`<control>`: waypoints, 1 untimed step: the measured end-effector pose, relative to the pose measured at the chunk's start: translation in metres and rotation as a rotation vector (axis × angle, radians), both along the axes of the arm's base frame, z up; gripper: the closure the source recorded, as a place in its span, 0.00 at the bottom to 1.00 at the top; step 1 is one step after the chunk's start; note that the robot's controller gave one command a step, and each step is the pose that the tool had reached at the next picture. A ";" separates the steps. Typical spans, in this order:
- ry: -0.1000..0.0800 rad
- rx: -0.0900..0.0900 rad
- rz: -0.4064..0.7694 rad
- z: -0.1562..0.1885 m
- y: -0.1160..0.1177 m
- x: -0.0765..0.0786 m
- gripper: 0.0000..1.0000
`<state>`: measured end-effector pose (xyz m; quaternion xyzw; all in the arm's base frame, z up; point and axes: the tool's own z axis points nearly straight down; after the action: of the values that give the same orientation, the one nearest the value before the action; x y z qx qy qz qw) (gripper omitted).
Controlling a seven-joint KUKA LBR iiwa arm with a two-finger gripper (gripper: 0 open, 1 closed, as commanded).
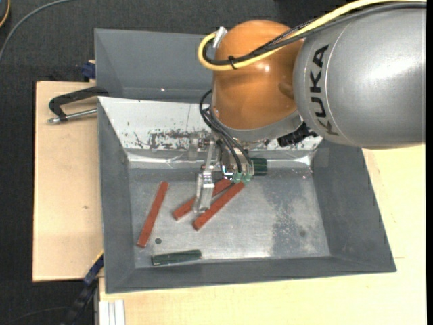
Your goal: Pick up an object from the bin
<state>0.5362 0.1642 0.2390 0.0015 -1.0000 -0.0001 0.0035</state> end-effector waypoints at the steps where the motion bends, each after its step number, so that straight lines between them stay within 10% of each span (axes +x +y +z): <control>1: -0.002 0.001 0.370 -0.115 -0.034 -0.011 0.00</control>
Offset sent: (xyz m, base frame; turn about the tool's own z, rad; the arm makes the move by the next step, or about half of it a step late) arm -0.0101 -0.0340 -0.1128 -0.3704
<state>0.5254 0.1301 0.1245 0.1854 -0.9827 0.0000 0.0025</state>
